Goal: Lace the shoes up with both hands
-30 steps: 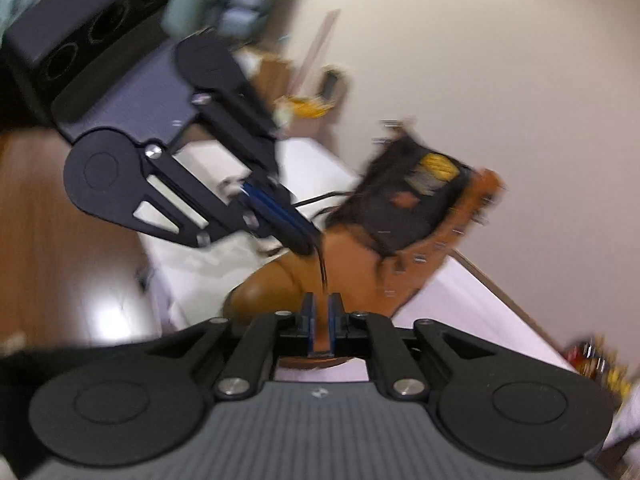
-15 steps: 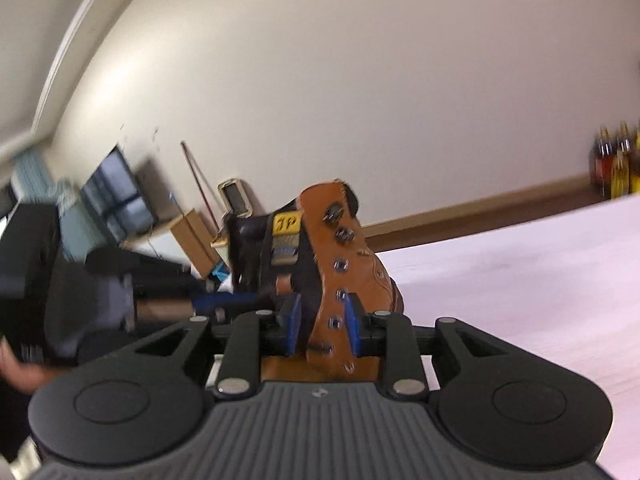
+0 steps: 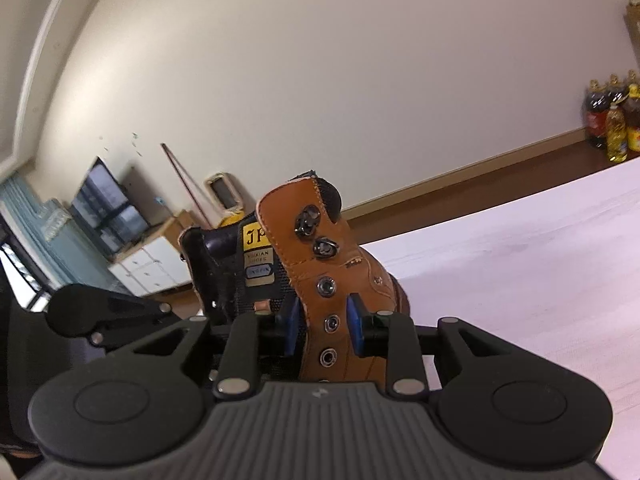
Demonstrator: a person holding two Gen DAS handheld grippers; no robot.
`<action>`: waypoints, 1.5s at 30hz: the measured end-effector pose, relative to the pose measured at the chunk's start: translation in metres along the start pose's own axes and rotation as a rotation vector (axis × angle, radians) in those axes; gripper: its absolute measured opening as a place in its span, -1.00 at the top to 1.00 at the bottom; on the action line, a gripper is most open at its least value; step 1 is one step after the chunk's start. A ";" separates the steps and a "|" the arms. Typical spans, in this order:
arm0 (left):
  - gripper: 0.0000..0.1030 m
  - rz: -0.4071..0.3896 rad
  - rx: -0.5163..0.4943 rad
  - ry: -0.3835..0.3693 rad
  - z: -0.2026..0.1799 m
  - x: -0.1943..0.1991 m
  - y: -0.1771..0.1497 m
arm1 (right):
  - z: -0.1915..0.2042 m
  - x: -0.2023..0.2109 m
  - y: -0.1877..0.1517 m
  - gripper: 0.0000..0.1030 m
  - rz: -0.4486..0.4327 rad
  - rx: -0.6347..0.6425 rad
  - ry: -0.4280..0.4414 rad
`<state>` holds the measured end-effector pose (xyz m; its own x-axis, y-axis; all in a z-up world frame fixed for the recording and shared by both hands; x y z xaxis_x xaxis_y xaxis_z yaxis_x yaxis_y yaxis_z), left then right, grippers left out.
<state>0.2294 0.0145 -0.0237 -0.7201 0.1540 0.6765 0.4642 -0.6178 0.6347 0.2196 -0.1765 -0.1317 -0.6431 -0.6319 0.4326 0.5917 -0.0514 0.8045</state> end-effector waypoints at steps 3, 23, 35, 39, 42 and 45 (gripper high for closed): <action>0.94 0.006 0.003 -0.017 -0.001 -0.001 0.002 | -0.005 0.003 -0.002 0.63 -0.009 -0.024 0.032; 0.91 0.058 -0.073 -0.103 -0.007 -0.011 0.007 | -0.011 0.033 -0.021 0.51 -0.017 0.096 0.080; 0.90 0.034 -0.077 -0.126 -0.007 -0.013 0.003 | -0.022 0.017 -0.032 0.53 -0.032 0.150 0.178; 0.88 0.016 -0.057 -0.137 -0.005 -0.015 0.000 | -0.024 0.012 -0.032 0.90 -0.022 0.119 0.216; 0.79 0.008 -0.015 -0.153 -0.002 -0.010 -0.002 | -0.023 0.023 -0.034 0.93 -0.027 0.130 0.191; 0.41 -0.029 0.010 -0.138 0.008 0.013 -0.011 | -0.024 0.045 -0.035 0.95 -0.024 0.211 0.074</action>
<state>0.2186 0.0298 -0.0190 -0.6559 0.2768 0.7023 0.4499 -0.6037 0.6581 0.1812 -0.2219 -0.1503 -0.6141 -0.6877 0.3873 0.4564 0.0909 0.8851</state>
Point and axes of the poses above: each gripper's, at about its wrist camera, not at the fingertips, and x roughly against the way its jaws point, z to its left, y to its top, the point moved 4 cm from there along -x, roughly the way its jaws point, and after that the axes turned 7 degrees about x, right-handed, at the moved point
